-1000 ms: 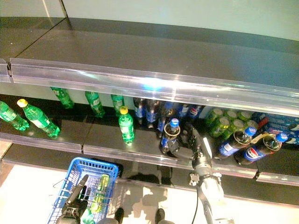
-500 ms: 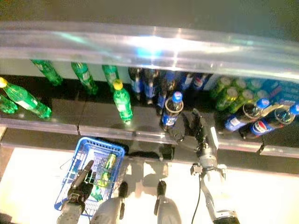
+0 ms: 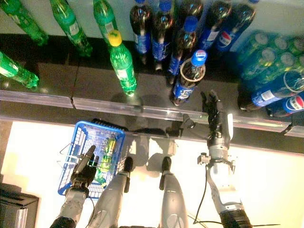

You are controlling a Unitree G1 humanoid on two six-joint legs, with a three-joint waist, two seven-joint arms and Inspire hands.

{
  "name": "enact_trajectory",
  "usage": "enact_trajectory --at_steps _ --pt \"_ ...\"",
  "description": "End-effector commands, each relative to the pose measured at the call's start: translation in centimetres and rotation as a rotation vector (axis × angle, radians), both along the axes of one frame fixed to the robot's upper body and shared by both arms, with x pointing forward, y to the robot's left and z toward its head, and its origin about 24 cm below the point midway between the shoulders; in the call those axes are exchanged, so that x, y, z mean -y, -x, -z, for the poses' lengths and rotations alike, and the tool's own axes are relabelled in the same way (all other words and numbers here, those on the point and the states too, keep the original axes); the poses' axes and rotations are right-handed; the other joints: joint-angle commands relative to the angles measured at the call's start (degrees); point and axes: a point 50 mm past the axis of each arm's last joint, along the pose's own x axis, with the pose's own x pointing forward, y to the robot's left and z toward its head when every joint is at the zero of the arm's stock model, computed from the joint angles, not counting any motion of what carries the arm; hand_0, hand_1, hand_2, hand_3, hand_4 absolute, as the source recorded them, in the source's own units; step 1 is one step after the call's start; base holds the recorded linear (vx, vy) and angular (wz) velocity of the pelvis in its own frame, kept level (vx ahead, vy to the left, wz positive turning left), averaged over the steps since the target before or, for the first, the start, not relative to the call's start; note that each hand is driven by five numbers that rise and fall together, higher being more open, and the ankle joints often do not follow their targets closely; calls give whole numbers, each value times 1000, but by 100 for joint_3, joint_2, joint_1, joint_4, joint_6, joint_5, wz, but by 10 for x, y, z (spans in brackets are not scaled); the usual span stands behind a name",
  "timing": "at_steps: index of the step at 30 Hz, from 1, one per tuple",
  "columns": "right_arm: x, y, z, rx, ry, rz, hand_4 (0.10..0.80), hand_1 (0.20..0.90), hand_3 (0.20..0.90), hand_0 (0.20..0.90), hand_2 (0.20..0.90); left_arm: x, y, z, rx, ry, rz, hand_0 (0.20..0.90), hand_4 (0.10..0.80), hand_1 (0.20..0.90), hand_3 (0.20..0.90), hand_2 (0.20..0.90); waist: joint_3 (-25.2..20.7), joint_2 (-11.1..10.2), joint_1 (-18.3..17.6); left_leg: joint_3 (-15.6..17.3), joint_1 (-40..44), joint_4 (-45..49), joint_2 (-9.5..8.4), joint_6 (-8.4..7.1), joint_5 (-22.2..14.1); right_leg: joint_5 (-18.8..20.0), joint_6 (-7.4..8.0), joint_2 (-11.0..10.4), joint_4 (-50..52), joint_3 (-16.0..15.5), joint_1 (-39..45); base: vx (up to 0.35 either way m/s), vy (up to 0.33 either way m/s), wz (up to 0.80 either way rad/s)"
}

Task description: Pick up the drink and place into the basket.

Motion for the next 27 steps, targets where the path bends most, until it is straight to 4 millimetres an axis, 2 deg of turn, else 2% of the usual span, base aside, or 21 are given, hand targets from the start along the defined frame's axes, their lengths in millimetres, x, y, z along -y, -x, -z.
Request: enact_trajectory --at_steps 1,9,15,27 --pt "-5 10 -73 379 93 -48 800 900 900 900 900 -34 -21 -75 413 -205 -47 300 100 300 200 300 -281 91 -74 104 -254 818 -209 335 -681 -277 248 49 -28 161 381 -48 21 -4" --pt "-3 6 -88 435 79 -35 800 900 900 900 900 -36 -23 -75 404 -194 -50 300 100 300 200 300 -203 130 -63 110 -310 843 -205 336 -687 -256 242 66 -97 162 391 -7 7 -5" --pt "-2 1 -97 446 27 -43 800 900 900 900 900 -38 -23 -73 380 -188 -53 300 100 300 200 300 -175 141 5 113 -266 799 -195 311 -681 -250 266 29 -213 52 522 8 0 -2" --pt "-7 -9 -90 372 -32 -68 800 900 900 900 900 -37 -26 -73 366 -195 -20 300 100 300 200 300 -140 133 130 89 -173 770 -180 246 -683 -279 263 -23 -316 -142 735 29 -11 1"
